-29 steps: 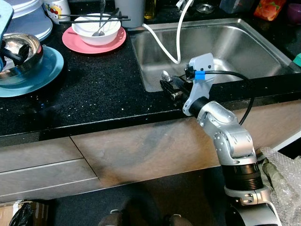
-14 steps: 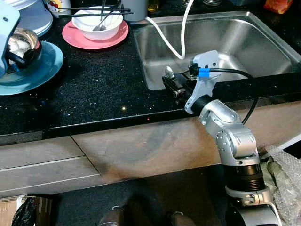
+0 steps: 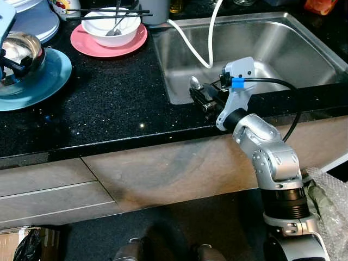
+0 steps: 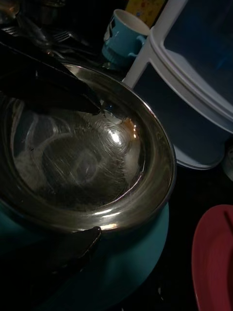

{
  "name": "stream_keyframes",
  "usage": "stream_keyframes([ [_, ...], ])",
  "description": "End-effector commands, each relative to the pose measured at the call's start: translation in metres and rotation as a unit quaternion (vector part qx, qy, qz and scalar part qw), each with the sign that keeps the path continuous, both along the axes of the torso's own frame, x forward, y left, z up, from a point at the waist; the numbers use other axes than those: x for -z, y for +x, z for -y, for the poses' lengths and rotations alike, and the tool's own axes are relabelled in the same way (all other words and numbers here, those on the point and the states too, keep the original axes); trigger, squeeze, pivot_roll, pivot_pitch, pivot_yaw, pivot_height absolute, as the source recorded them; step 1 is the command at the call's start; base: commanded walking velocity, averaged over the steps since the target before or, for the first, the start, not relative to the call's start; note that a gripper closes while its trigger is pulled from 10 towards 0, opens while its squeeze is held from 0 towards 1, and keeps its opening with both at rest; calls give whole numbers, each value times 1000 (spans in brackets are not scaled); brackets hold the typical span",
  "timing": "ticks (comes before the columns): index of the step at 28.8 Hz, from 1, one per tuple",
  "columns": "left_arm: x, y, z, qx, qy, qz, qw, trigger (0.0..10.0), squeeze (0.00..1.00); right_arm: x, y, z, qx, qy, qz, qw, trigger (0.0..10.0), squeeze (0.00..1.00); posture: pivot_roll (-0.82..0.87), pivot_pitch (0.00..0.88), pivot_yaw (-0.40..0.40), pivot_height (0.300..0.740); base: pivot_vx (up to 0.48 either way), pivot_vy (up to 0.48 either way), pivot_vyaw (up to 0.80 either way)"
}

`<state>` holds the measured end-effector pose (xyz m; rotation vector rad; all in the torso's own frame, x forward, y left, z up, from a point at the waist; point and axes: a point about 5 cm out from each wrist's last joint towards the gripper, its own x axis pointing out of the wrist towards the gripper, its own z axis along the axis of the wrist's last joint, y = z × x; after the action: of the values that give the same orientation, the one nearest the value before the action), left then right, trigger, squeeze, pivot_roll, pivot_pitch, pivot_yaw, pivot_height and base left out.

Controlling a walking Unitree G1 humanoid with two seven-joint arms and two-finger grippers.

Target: Kitchen organization

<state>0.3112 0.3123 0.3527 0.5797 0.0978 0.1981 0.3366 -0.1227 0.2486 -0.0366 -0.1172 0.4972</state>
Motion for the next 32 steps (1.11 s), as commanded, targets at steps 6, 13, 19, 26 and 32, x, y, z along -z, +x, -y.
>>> stream_keyframes([
  [6,-14,-1,12,27,-42,27,998,10000,0,0,2,0,-3,-2,-6,1000,10000,0,79,220,13,740,0,0,0],
  [13,-15,-5,12,4,-75,0,997,10000,0,-1,2,0,-5,-4,-5,1000,10000,0,79,220,13,740,0,0,0],
  [19,-3,-9,9,-12,-92,-48,994,10000,0,-1,3,0,-7,-6,-5,1000,10000,0,79,217,11,740,0,0,0],
  [26,11,-12,8,-18,-117,-95,988,10000,0,-1,4,0,-9,-7,-5,1000,10000,0,78,215,11,740,0,0,0],
  [32,16,-13,11,-13,-118,-113,986,0,0,-1,4,0,-8,-6,-5,1000,10000,0,79,214,12,740,0,0,0],
])
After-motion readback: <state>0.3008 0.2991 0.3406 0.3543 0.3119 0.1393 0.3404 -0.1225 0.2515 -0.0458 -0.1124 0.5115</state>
